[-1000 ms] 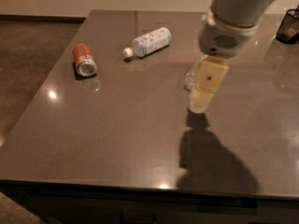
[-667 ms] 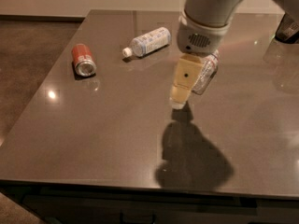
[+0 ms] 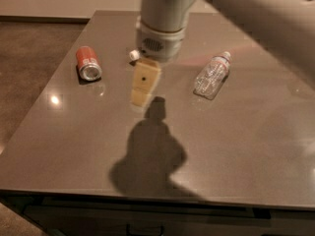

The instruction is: Place coke can upright

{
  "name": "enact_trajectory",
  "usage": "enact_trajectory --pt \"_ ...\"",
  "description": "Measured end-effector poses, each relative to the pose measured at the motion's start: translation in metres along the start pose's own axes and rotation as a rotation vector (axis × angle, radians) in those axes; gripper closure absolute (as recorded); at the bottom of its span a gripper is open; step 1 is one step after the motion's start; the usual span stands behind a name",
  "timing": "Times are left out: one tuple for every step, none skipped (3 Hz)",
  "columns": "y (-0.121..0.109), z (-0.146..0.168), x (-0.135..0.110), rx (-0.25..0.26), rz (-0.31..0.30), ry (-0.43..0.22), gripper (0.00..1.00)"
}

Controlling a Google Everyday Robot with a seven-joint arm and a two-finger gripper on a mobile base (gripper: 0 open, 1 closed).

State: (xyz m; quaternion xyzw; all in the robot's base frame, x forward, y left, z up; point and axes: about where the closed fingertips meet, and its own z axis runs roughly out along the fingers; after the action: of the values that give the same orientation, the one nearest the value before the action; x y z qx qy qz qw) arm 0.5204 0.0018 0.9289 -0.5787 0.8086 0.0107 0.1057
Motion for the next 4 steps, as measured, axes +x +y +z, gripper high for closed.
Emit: enact_trajectory --pt "-0.006 0.011 -0.042 0.023 0.076 0.003 0.00" --pt "-0.015 0.017 -0.069 0.059 0.138 0.013 0.00" --pt "-0.021 0.020 -0.091 0.099 0.187 0.017 0.00" --pt "-0.021 0.020 -0.091 0.099 0.187 0.017 0.00"
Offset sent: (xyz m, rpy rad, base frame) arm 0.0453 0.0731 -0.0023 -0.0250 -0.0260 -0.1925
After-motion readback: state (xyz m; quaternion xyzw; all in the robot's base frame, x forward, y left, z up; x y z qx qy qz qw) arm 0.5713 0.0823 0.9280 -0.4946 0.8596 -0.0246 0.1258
